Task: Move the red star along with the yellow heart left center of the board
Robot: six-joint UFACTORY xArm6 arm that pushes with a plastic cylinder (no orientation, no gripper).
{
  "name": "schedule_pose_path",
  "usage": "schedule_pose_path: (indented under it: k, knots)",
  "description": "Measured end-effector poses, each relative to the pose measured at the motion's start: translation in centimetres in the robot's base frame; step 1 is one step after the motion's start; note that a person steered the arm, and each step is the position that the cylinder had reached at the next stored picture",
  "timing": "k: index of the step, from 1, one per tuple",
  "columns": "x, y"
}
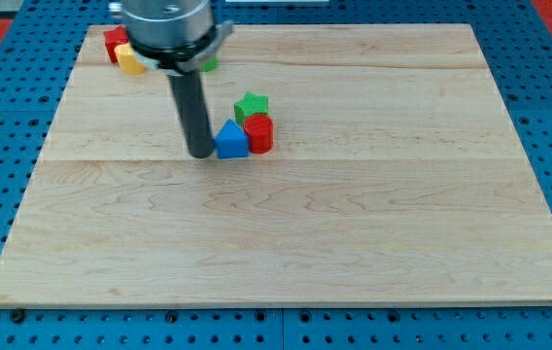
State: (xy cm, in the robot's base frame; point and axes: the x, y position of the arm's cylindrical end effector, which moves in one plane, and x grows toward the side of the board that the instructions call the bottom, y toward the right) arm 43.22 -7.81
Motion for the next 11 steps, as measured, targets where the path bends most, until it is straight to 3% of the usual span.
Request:
schedule_pose_path:
  k: [3,5,7,8,9,10,11]
  knots:
    - [-1.2,-3.0]
    - [-8.7,-22.7]
    - [-21.4,-22.6]
    - [-23.1,-16.6]
    - [-19.1,-11.2]
    - [-14.9,-9.9]
    - [-15.8,-10.2]
